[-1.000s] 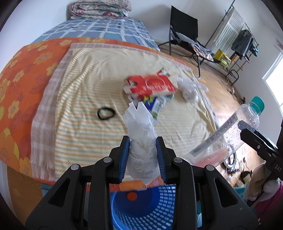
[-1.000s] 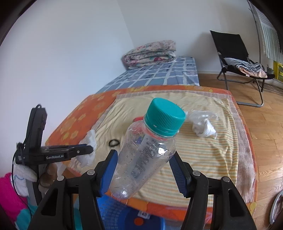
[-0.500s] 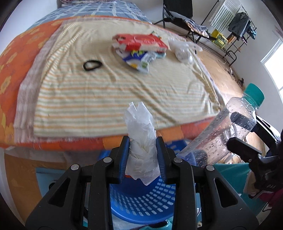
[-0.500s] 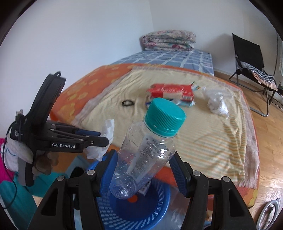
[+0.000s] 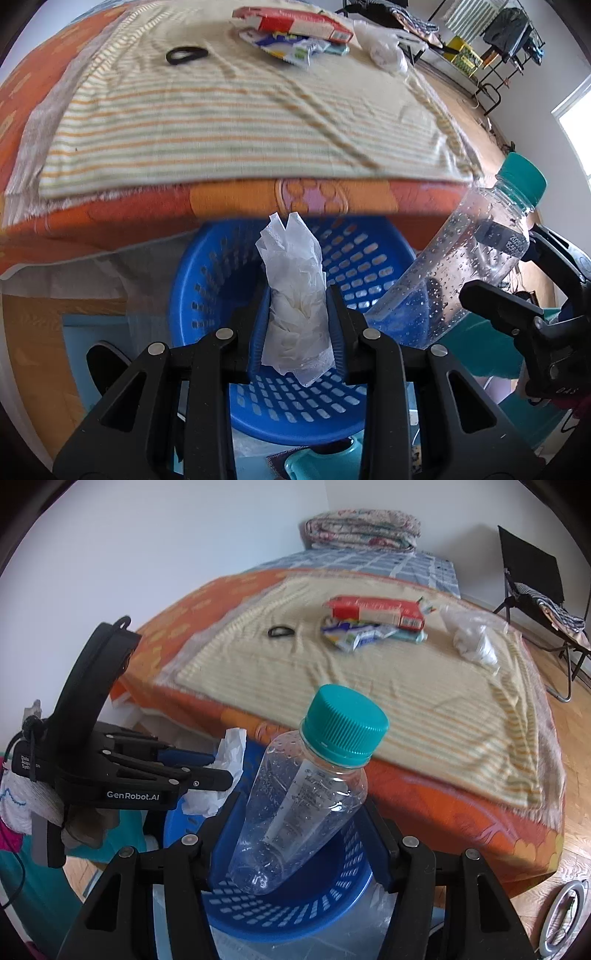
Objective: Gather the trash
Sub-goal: 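Carry the tissue and clear bottle over the blue basket with both tools, then open both tools to drop the tissue and bottle into the basket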
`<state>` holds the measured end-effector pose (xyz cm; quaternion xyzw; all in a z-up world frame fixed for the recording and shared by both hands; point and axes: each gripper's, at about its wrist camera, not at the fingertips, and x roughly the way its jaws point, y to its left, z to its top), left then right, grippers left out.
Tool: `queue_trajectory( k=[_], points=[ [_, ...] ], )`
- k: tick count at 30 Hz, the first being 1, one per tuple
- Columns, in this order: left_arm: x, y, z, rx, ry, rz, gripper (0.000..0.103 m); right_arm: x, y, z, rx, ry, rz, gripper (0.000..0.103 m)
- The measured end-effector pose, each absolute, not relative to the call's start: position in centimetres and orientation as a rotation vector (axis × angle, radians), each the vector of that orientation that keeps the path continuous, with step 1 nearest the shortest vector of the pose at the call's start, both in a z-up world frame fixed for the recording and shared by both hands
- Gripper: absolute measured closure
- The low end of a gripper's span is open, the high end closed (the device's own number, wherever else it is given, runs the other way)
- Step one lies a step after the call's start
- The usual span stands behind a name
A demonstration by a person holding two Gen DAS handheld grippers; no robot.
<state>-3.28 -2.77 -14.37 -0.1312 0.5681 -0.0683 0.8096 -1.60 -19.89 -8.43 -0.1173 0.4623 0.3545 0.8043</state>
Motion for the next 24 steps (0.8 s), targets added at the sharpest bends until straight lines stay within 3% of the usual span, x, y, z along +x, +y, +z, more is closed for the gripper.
queue_trajectory(
  k=[13, 18, 24],
  points=[
    [-4.1, -3.4, -16.5, -0.26, 1.261, -0.131, 0.073, -2.5, -19.2, -11.5, -0.305, 1.084, 0.761, 0.04],
    [-3.9, -3.4, -16.5, -0.252, 1.254, -0.115, 0.054, -2.5, -18.9, -12.2, -0.319, 1.117, 0.757, 0.039],
    [-3.8, -3.1, -16.6, -0.254, 1.257, -0.104, 0.053, -2.1, -19.0, -12.1, -0.31, 1.117, 0.747, 0.034]
  ],
)
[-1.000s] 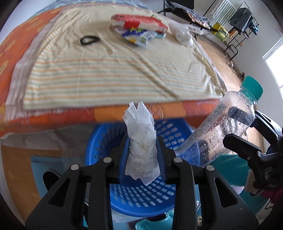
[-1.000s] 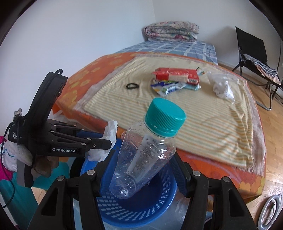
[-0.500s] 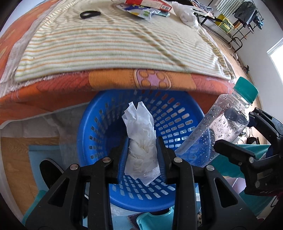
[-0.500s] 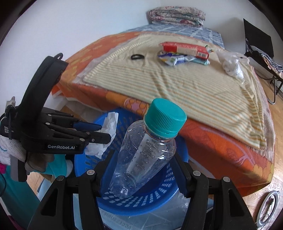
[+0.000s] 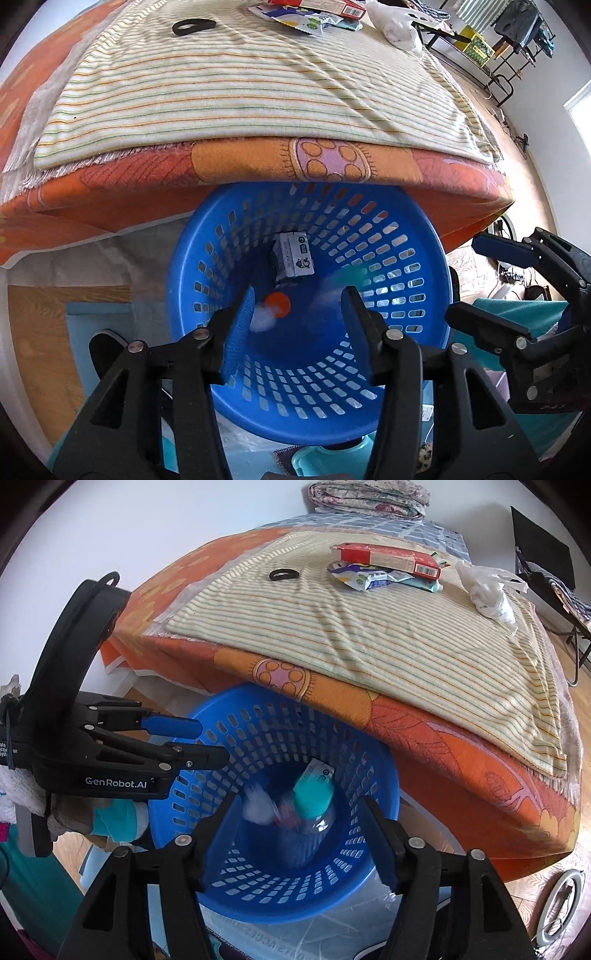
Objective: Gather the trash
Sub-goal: 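Open both tools to drop the tissue and bottle into the basket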
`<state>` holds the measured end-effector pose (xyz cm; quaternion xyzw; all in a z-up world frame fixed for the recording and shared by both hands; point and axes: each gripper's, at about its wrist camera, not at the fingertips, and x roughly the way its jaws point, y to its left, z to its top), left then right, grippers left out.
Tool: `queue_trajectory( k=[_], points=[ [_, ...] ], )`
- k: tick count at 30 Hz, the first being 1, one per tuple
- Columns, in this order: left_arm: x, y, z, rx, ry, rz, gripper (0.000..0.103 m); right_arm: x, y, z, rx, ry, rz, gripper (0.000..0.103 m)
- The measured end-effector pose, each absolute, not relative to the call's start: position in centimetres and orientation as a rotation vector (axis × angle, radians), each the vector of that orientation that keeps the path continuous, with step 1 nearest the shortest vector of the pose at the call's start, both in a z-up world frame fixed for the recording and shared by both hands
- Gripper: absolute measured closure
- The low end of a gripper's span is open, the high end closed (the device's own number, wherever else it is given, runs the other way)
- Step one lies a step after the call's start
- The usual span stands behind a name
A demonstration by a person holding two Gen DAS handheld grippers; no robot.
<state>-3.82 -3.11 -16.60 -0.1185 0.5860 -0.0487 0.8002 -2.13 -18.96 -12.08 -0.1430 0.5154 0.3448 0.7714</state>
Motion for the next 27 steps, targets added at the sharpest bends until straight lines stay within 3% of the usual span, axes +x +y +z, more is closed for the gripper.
queue_trajectory(
  k=[8, 20, 23, 27],
  points=[
    [-3.6, -3.3, -16.6, -0.255, 1.256, -0.101, 0.053, -2.0, -19.1, -12.1, -0.301, 1.126, 0.736, 0.032],
    [-3.5, -3.0, -16.5, -0.262, 1.252, -0.088, 0.053, -1.6, -19.4, -11.6, -0.283, 1.11, 0.712, 0.022],
    [-3.4, -3.0, -16.3, -0.266, 1.248, -0.088, 0.045, -1.5, -19.5, -11.5, -0.278, 1.11, 0.705, 0.022],
    [-3.1, -2.9, -15.6, -0.273, 1.235, -0.09, 0.044, -1.1, -19.6, -11.0, -0.268, 1.103, 0.694, 0.021]
  ],
)
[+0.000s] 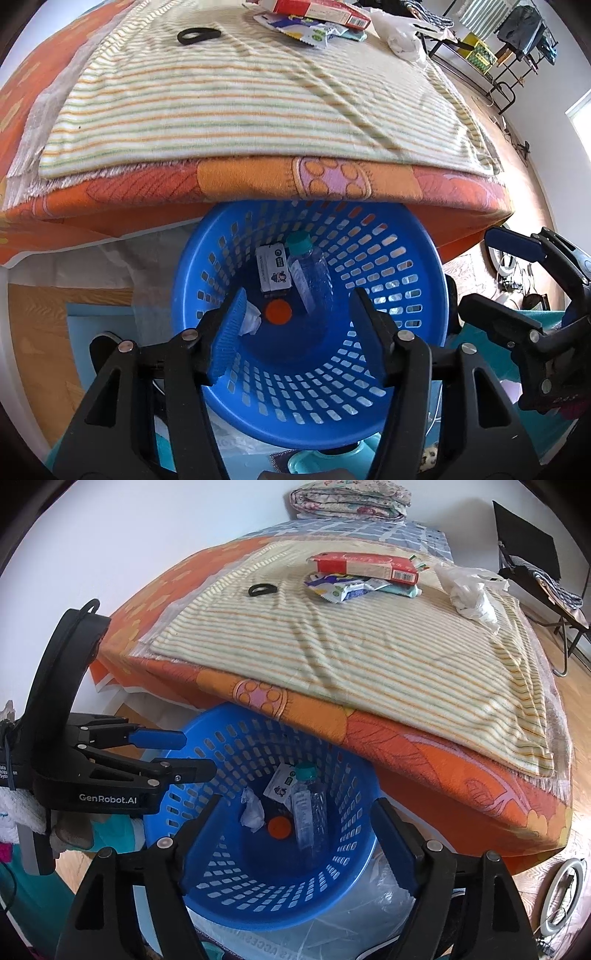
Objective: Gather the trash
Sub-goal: 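Open both tools to drop the tissue and bottle into the basket, then move both tools back over the red tissue box on the bed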
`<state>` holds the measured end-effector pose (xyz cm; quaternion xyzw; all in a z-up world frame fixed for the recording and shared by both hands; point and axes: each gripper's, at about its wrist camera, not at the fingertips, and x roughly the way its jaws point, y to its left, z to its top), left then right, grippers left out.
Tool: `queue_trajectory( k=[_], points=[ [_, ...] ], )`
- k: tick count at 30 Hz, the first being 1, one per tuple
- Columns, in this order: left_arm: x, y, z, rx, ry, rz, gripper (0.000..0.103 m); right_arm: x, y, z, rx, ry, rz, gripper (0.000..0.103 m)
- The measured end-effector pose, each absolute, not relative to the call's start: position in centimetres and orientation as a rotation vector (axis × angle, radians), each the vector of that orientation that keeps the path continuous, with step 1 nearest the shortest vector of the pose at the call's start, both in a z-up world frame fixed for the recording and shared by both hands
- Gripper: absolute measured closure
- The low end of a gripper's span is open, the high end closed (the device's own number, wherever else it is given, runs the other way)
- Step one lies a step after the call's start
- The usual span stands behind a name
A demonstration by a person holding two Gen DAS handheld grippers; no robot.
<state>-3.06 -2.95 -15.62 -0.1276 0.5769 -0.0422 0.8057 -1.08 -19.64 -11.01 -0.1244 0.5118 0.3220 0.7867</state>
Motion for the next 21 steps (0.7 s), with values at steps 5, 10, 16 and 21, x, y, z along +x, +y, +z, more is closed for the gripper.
queue_trajectory(
  k=[5, 10, 16, 21],
  points=[
    [-2.0, -2.5, -14.2, -0.294, 1.213, -0.097, 0.044, 0.2, -20.2, -9.8, -0.234, 1.076, 0.672, 0.019],
    [0.1, -1.1, -12.3, -0.328, 1.173, -0.082, 0.044, 2.8, -21.5, -7.8, -0.167, 1.034, 0.629, 0.015],
    [2.8, 0.4, -10.3, -0.388, 1.126, -0.068, 0.044, 6.1, -22.9, -6.0, -0.113, 0.993, 0.567, 0.011],
    [5.7, 1.1, -8.9, -0.39, 1.091, -0.062, 0.043, 9.0, -23.7, -5.1, -0.072, 0.986, 0.53, 0.01]
  ],
)
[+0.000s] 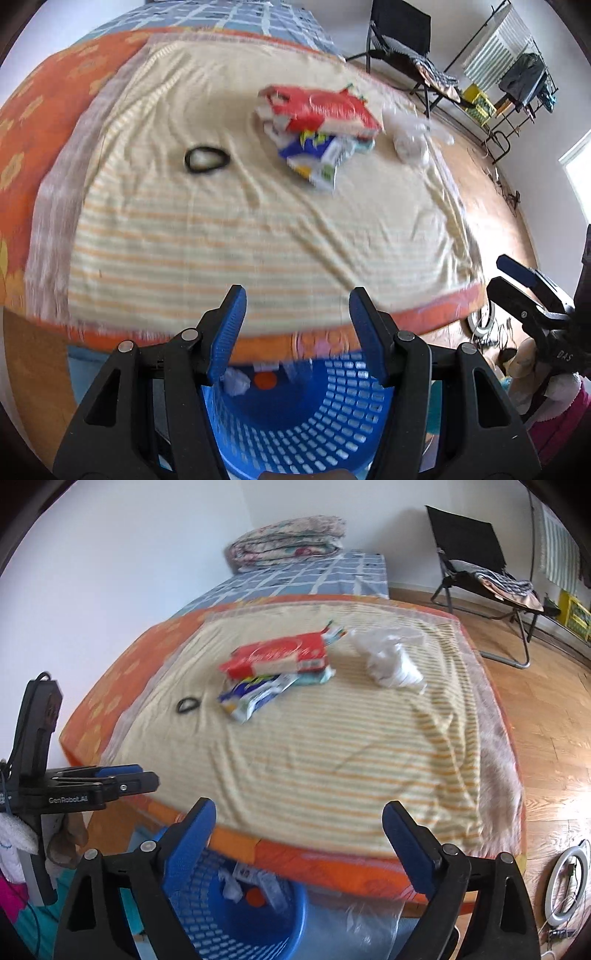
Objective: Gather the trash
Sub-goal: 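Move both tools back over the red tissue box on the bed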
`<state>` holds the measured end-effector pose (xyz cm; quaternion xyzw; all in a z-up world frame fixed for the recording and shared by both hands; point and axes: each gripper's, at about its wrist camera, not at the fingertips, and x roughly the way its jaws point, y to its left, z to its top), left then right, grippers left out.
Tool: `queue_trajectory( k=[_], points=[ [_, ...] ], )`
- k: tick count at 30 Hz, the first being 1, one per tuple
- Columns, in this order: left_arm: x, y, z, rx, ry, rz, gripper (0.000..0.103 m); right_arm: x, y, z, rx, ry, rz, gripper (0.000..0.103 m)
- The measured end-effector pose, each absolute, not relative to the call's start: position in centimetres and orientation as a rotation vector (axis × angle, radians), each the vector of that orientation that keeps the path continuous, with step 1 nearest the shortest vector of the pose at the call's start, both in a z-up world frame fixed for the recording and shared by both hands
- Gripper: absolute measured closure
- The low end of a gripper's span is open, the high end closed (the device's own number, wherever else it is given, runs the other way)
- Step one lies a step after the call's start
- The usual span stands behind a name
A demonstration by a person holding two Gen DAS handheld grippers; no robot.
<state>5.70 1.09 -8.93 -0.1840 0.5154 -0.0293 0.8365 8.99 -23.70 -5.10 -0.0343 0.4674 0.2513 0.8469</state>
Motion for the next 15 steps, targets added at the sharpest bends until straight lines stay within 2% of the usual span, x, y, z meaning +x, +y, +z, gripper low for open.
queue_trajectory(
  k=[15],
  points=[
    [14.7, 3.2, -7.9, -0.413, 1.037, -0.051, 0.043, 20.4, -26.5, -5.3, 0.013, 1.001, 0.352, 0.01]
  ],
)
